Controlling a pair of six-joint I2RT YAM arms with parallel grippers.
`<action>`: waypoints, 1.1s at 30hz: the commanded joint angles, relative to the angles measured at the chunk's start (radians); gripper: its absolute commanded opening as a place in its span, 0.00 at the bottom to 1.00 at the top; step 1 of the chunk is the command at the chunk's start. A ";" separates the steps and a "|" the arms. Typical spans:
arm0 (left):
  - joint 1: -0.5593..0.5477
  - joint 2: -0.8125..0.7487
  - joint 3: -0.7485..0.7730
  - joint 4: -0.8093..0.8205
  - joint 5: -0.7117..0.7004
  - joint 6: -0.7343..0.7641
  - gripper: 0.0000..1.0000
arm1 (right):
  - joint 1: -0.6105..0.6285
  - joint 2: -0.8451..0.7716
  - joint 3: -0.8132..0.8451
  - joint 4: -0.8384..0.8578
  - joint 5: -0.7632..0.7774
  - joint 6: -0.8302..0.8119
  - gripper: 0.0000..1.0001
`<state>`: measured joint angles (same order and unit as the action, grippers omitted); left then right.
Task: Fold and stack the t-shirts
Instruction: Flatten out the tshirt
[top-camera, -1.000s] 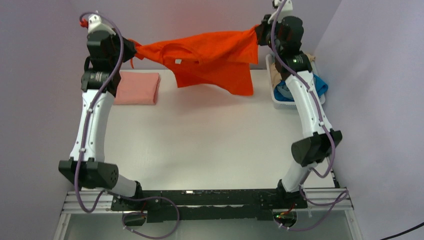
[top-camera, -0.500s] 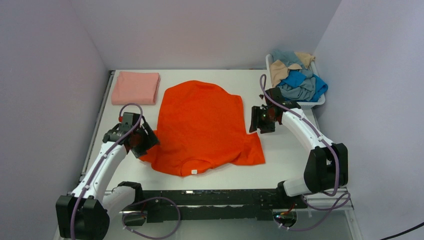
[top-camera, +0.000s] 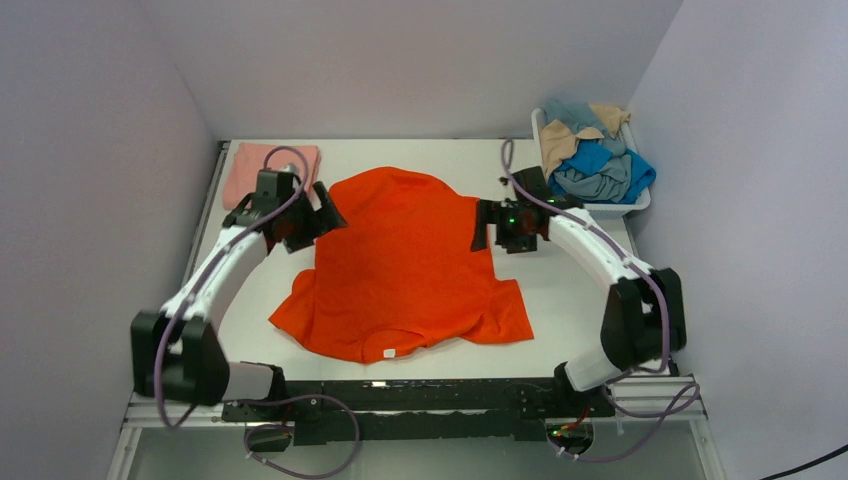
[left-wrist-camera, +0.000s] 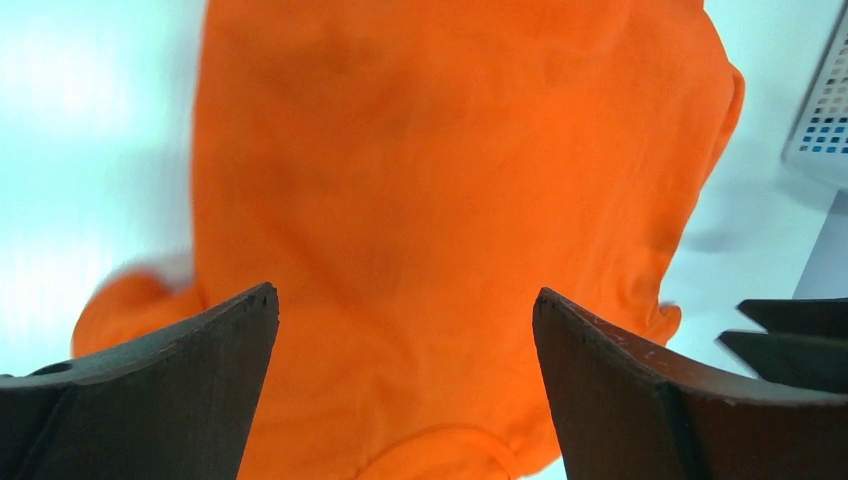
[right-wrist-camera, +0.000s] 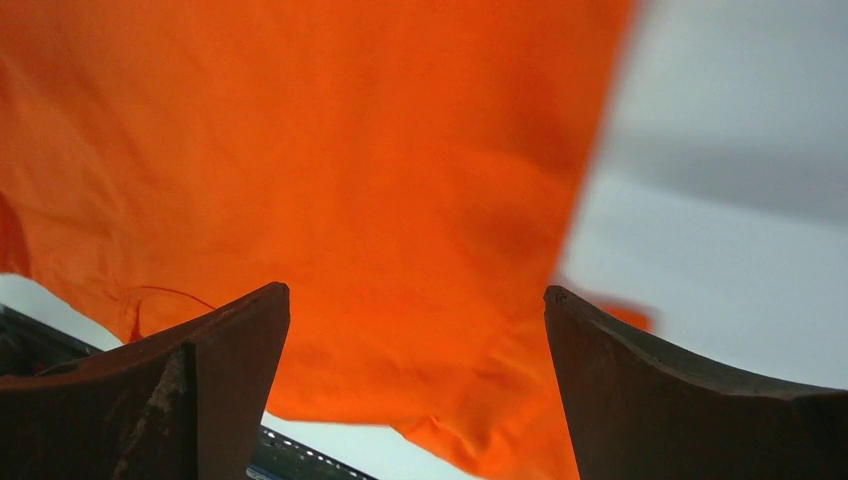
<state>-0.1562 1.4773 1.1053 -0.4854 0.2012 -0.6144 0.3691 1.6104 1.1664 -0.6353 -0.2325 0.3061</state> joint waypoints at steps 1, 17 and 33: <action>-0.025 0.222 0.164 0.071 0.077 0.090 0.99 | 0.076 0.154 0.055 0.026 -0.027 0.043 1.00; -0.150 0.322 -0.101 0.071 0.235 0.076 0.99 | -0.058 0.742 0.703 0.032 -0.012 0.030 1.00; -0.464 0.357 0.257 0.098 0.291 0.128 0.99 | -0.037 0.983 1.238 0.342 -0.254 -0.070 1.00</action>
<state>-0.6613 1.9911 1.3708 -0.3580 0.5953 -0.5156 0.3229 2.6850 2.3924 -0.3351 -0.4786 0.3286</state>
